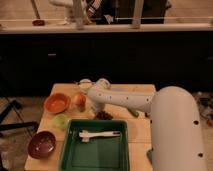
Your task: Place grapes in tray
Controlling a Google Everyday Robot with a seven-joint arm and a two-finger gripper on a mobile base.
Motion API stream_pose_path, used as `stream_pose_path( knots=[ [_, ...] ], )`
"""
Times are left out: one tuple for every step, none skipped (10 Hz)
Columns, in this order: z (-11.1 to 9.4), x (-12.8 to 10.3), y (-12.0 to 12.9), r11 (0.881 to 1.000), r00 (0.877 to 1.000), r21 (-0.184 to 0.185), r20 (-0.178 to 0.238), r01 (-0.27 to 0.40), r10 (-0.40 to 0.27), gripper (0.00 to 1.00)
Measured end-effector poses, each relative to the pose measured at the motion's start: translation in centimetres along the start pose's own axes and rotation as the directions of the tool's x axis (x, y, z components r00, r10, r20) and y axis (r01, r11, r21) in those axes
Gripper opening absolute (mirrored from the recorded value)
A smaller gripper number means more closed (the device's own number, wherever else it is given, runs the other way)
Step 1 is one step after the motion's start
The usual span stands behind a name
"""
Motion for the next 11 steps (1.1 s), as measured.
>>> stream_pose_path(
  knots=[
    [-0.1, -0.4, 0.2, 1.000, 1.000, -0.002, 0.005, 0.002, -0.002, 0.41],
    [-0.3, -0.6, 0.2, 1.000, 1.000, -0.003, 0.019, -0.002, 0.002, 0.31],
    [-0.9, -0.4, -0.4, 1.000, 0.999, -0.003, 0.041, -0.014, 0.015, 0.20],
    [-1.8, -0.1, -1.3, 1.000, 0.997, 0.001, 0.065, -0.029, 0.029, 0.11],
    [-3.1, 0.5, -2.4, 0.999, 0.994, 0.006, 0.098, -0.049, 0.048, 0.03],
    [-5.0, 1.2, -3.8, 0.997, 0.988, 0.015, 0.137, -0.073, 0.070, 0.00],
    [-6.2, 1.5, -4.6, 0.996, 0.984, 0.024, 0.161, -0.087, 0.082, 0.00],
    [-8.3, 1.9, -5.7, 0.993, 0.975, 0.041, 0.199, -0.107, 0.096, 0.00],
    [-9.5, 1.9, -6.1, 0.992, 0.969, 0.051, 0.224, -0.116, 0.102, 0.00],
    [-11.0, 1.8, -6.5, 0.990, 0.962, 0.064, 0.255, -0.122, 0.102, 0.00],
    [-12.6, 1.7, -6.7, 0.989, 0.953, 0.077, 0.288, -0.125, 0.098, 0.00]
  ],
)
